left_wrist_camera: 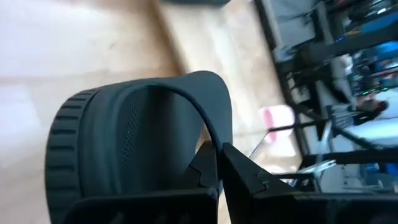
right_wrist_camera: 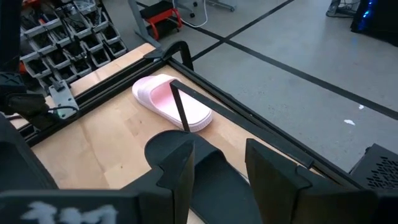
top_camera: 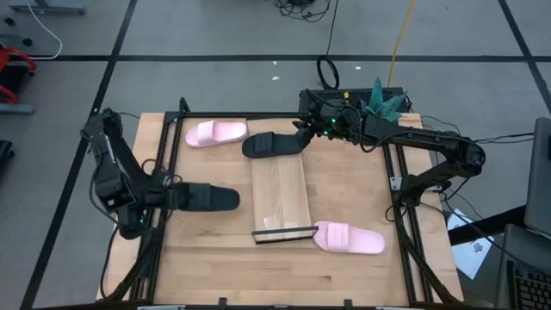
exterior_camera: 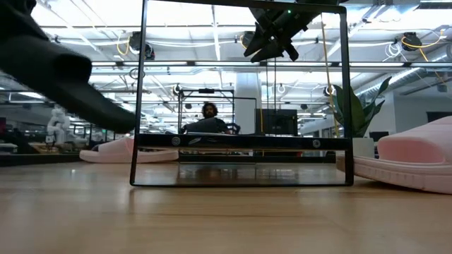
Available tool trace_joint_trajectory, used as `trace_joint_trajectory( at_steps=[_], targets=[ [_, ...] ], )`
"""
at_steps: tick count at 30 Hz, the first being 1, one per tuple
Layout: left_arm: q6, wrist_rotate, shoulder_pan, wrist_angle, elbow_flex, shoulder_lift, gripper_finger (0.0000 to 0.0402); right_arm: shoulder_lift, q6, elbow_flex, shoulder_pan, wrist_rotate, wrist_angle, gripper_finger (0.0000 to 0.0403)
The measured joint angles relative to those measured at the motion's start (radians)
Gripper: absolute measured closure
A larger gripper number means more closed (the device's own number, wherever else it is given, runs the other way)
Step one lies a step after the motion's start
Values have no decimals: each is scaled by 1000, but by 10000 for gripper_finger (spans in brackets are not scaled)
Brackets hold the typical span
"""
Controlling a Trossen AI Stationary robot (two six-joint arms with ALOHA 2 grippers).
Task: Pick and place slides into the shelf
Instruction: Put the black slipper on the shelf
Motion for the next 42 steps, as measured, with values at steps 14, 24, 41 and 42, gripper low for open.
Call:
trace_joint_trajectory(
  at_steps=[14, 24, 41, 42],
  targets=[
    [66, -304, 112, 61, 31, 10, 401, 0, 6, 0, 0, 29, 31, 268],
    [321, -225, 285, 369, 31, 81, 401, 0, -3, 0, -6, 28, 190, 268],
    [627, -36, 577, 832, 31, 341, 401, 0, -68, 0, -7, 22, 179, 268],
    [650, -25, 596, 857, 31, 352, 401, 0, -75, 0, -7, 22, 174, 268]
  ],
)
